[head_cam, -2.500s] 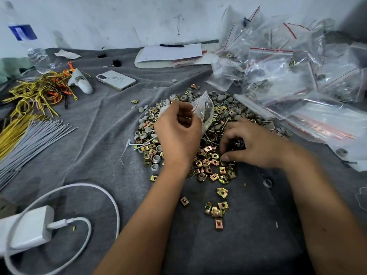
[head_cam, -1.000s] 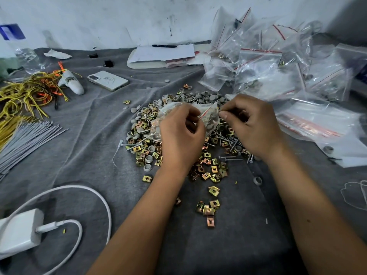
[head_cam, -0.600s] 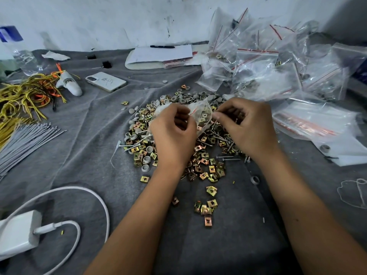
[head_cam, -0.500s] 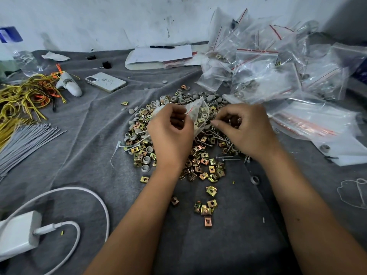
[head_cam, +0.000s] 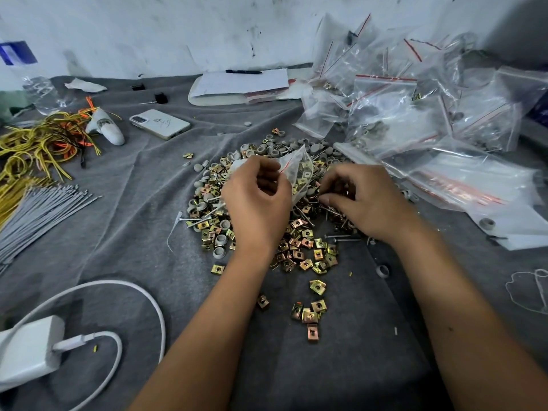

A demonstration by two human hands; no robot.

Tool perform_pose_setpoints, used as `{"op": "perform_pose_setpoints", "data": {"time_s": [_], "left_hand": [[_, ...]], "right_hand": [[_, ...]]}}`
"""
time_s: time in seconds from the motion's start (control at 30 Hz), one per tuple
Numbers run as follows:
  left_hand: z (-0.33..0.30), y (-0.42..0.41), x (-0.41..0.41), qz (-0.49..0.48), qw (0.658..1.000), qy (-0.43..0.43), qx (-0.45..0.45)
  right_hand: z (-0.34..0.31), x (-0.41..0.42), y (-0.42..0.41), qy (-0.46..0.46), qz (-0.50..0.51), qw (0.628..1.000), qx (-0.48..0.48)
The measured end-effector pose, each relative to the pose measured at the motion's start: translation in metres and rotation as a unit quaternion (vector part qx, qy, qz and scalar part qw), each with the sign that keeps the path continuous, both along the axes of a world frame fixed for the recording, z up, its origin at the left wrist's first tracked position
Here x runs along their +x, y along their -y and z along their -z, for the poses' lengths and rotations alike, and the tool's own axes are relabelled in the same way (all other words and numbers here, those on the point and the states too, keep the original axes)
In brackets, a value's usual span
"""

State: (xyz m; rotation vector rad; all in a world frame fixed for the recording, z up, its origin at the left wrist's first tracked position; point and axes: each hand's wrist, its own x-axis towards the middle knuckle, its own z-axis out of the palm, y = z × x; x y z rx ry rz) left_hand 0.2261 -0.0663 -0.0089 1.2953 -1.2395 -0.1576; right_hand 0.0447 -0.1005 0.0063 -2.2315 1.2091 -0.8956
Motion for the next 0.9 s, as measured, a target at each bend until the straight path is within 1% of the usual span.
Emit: {"op": "perform_pose_setpoints", "data": {"time_s": [0.1, 0.13, 0.2, 0.3, 0.37, 0.4, 0.57, 0.7, 0.8, 0.87, 0.9], "left_hand": [[0.0, -0.001, -0.002, 0.031, 0.998, 0.049, -0.003], [0.0, -0.001, -0.003, 0.041, 0.997, 0.072, -0.003], [0.001, -0.001, -0.005, 0.056, 0.993, 0.105, -0.006], [0.003, 0.0, -0.006, 0.058, 0.99, 0.127, -0.013], [0.004, 0.001, -0.006, 0.055, 0.991, 0.122, -0.014], [0.003, 0.001, -0.006, 0.051, 0.992, 0.116, -0.014], [0.001, -0.001, -0.005, 0.033, 0.997, 0.068, -0.008], [-0.001, -0.002, -0.003, 0.022, 0.999, 0.045, -0.005], [-0.001, -0.002, -0.002, 0.014, 1.0, 0.02, 0.001], [-0.001, -0.002, -0.001, 0.013, 1.0, 0.01, 0.005], [-0.001, -0.002, -0.001, 0.015, 1.0, 0.007, 0.007]], "right_hand": [[-0.002, 0.002, -0.001, 0.141, 0.013, 0.989, -0.04], [-0.002, 0.003, -0.002, 0.17, 0.012, 0.984, -0.047], [-0.002, 0.005, -0.004, 0.18, 0.005, 0.982, -0.058], [0.001, 0.009, -0.005, 0.134, -0.005, 0.989, -0.067], [0.002, 0.009, -0.004, 0.101, -0.001, 0.993, -0.063], [0.002, 0.008, -0.003, 0.093, 0.005, 0.993, -0.065], [-0.002, -0.001, 0.0, 0.115, 0.041, 0.99, -0.073], [-0.004, -0.013, 0.005, 0.041, 0.03, 0.995, -0.087], [-0.003, -0.021, 0.007, -0.05, -0.004, 0.999, -0.019], [-0.003, -0.023, 0.006, -0.111, -0.025, 0.993, 0.037], [-0.004, -0.024, 0.006, -0.127, -0.029, 0.99, 0.052]]}}
